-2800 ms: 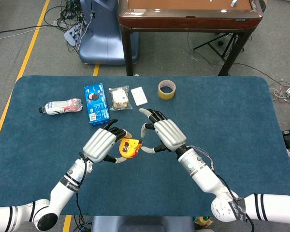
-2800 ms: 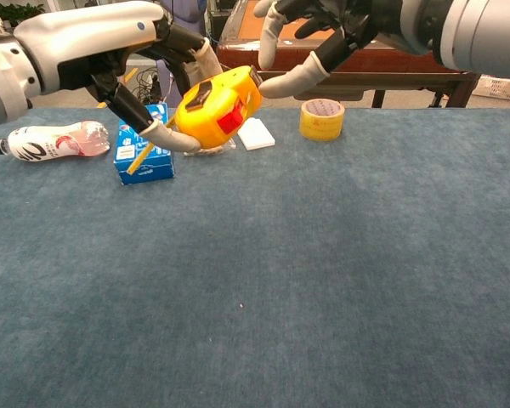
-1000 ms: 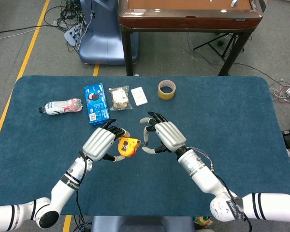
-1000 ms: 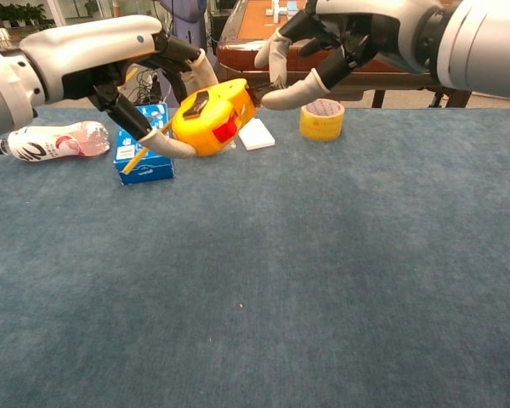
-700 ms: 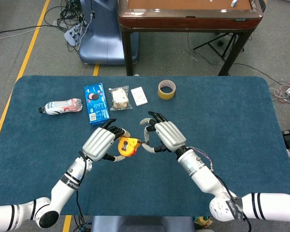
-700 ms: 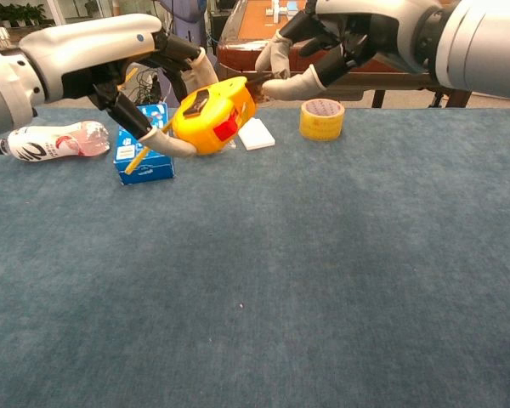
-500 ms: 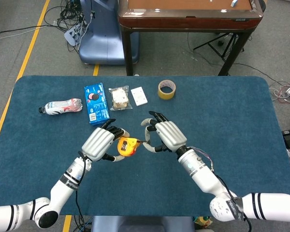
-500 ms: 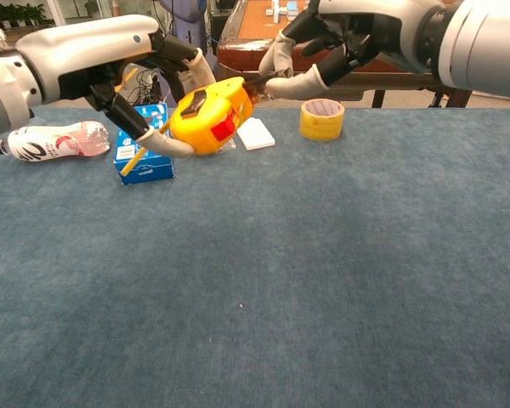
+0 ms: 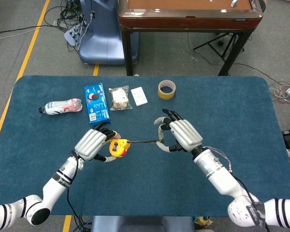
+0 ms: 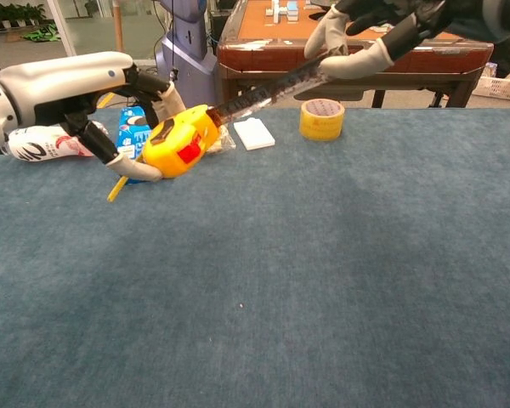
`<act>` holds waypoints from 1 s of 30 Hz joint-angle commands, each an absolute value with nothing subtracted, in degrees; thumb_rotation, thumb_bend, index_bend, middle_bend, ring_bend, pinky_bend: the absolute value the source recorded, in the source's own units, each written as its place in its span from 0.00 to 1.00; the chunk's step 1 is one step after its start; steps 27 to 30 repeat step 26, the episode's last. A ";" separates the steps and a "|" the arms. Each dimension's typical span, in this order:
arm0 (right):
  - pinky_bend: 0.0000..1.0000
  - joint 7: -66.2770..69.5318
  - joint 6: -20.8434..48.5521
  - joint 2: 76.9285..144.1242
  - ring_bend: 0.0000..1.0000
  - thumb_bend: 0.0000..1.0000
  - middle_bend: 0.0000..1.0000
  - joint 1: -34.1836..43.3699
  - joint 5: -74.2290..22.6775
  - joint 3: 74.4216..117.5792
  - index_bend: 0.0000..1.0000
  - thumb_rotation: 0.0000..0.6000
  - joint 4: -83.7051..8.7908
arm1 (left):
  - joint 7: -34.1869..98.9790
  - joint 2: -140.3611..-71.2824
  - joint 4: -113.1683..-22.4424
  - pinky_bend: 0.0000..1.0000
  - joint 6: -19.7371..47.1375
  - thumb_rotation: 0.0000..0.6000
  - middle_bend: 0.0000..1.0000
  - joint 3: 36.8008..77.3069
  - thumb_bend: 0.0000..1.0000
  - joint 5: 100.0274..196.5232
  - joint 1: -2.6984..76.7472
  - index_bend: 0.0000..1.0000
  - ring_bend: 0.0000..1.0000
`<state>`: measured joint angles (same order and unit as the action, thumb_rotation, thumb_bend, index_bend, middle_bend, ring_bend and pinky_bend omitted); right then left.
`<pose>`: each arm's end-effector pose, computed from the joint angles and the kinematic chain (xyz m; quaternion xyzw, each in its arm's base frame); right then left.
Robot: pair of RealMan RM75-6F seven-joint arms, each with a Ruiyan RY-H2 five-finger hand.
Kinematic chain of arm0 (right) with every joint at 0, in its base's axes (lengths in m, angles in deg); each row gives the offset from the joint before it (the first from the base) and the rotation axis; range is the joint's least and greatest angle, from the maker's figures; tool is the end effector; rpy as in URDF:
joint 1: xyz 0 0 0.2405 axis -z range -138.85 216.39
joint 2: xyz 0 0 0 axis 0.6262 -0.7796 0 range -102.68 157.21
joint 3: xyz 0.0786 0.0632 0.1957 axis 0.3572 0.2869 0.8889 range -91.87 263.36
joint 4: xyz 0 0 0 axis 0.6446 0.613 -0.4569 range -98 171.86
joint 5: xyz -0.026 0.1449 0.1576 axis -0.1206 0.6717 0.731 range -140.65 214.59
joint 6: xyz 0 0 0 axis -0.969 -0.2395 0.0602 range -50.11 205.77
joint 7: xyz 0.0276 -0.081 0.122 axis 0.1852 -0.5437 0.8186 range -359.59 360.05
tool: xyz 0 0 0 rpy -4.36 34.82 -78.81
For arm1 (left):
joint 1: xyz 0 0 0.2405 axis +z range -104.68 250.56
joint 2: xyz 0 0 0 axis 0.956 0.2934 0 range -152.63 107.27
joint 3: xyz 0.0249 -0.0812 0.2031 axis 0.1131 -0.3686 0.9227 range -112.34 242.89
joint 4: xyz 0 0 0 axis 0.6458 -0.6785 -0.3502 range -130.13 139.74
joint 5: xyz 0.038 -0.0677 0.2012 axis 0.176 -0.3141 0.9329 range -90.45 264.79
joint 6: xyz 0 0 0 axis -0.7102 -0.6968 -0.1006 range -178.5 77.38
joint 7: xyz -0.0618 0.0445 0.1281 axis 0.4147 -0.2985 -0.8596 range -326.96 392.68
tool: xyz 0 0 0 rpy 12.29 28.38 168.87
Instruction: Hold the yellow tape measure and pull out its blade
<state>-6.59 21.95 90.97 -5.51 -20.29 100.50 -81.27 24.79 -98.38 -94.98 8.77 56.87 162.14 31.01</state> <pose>-0.0479 -0.2918 0.0691 0.6869 -0.4753 0.4623 0.2974 -0.0860 0.2995 0.0274 -0.7437 -0.3617 -0.4519 0.3347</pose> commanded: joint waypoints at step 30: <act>0.00 27.01 22.06 63.07 0.02 0.58 0.28 9.87 -44.08 99.62 0.69 1.00 -86.03 | 37.98 -97.47 -81.31 0.08 4.54 1.00 0.51 60.02 0.16 165.73 33.10 0.53 0.33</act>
